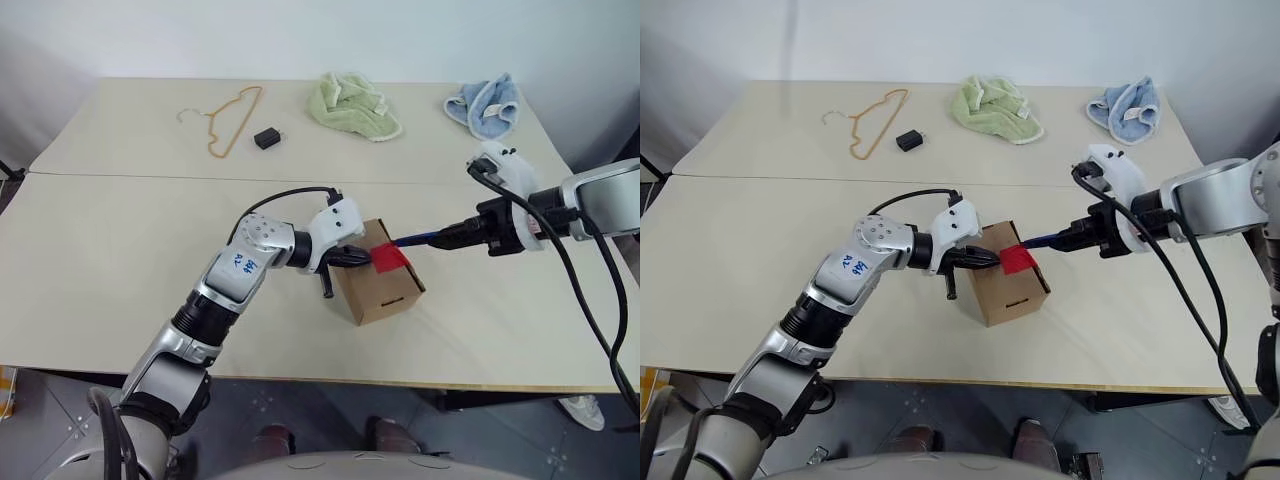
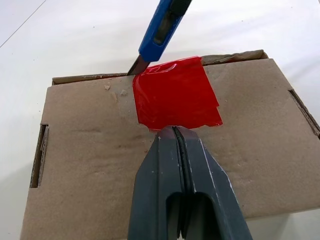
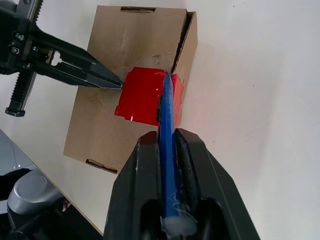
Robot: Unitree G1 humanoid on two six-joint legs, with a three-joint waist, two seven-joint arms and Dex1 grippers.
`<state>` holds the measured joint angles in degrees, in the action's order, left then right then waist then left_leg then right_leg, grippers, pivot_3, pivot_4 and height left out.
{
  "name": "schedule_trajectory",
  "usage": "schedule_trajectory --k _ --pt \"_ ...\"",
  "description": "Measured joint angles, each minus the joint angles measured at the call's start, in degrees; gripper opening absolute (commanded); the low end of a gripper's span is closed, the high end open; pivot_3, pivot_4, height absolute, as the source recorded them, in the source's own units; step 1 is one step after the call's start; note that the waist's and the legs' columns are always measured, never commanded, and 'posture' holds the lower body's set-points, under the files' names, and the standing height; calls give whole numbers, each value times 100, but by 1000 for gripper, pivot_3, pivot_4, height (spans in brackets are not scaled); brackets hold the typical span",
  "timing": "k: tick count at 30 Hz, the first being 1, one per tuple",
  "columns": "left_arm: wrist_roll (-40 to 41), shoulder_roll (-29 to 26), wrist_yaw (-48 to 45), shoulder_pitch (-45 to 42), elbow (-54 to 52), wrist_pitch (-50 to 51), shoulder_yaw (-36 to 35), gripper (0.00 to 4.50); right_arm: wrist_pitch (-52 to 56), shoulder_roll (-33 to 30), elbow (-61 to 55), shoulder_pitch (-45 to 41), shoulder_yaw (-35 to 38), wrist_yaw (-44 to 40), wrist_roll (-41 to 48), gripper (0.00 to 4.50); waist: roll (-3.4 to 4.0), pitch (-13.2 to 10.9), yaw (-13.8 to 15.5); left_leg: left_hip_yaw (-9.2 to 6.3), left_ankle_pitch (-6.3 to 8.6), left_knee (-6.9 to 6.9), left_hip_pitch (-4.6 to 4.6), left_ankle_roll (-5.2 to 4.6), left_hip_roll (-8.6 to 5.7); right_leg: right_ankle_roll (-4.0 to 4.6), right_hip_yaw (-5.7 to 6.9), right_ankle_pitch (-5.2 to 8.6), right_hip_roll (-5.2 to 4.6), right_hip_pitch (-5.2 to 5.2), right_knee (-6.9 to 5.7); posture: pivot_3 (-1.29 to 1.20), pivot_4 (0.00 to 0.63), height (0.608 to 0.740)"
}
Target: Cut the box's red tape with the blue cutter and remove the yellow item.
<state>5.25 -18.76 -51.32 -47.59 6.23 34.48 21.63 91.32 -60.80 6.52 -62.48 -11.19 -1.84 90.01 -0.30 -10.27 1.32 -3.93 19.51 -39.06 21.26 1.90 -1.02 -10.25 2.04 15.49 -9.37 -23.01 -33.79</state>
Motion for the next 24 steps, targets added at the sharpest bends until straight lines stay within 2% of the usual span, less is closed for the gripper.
schedule_trajectory --k 11,24 --pt "0 15 1 2 1 2 1 0 4 -207 530 -410 -551 630 965 152 0 0 0 0 2 1 0 -4 0 1 0 0 0 1 3 0 150 740" --pt "0 35 33 11 1 11 1 0 -3 -429 912 -985 -1601 480 1311 152 1 1 -1 0 4 2 0 -7 0 1 0 1 0 1 4 0 150 740"
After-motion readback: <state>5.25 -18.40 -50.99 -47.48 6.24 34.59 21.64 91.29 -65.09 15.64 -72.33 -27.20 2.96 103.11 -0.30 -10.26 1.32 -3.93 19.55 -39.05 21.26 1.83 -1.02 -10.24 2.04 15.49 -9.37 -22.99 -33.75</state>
